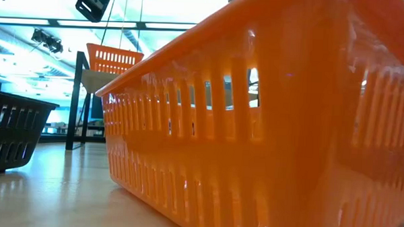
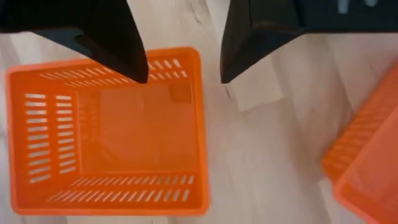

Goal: Stack baskets on shelf by color
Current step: Stack the top orange bin on top of the orange bin on the shelf

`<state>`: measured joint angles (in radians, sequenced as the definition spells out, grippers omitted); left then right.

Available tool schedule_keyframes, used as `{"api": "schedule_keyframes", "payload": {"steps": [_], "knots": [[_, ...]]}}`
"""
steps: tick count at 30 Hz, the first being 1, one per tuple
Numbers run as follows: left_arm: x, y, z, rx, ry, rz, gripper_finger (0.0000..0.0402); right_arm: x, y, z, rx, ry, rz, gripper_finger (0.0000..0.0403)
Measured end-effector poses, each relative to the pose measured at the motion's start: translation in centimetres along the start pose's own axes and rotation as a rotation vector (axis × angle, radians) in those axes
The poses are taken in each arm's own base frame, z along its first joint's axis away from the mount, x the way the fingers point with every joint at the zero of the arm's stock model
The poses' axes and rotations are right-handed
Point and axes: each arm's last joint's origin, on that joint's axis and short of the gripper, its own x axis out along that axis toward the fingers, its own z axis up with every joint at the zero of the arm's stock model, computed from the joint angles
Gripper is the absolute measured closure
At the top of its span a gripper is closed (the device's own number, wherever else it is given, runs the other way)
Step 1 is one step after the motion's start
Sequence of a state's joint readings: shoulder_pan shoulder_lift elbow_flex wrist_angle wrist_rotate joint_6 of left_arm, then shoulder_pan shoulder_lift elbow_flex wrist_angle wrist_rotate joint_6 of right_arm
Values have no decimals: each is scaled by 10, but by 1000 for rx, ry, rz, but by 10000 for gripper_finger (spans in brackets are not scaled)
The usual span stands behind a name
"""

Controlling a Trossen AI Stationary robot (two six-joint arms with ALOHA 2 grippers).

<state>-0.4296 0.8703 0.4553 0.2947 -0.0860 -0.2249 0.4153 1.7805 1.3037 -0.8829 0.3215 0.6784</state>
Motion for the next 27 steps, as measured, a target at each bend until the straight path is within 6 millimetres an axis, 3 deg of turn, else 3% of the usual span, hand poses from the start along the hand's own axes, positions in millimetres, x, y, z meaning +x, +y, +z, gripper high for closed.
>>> {"api": "schedule_keyframes", "payload": {"steps": [5, 10, 15, 21, 27], "knots": [[0, 0, 0, 0, 1, 0, 349, 21, -1, -5, 29, -39, 46, 186], [0, 0, 0, 1, 1, 0, 349, 34, -9, -11, 45, -24, 27, 207], [0, 0, 0, 1, 1, 0, 349, 44, -15, -13, 13, -30, 23, 267], [0, 0, 0, 3, 1, 1, 349, 49, -16, -7, -79, -97, 50, 381], [0, 1, 0, 9, -5, 27, 349, 49, -18, 13, -215, -261, 63, 372]]}}
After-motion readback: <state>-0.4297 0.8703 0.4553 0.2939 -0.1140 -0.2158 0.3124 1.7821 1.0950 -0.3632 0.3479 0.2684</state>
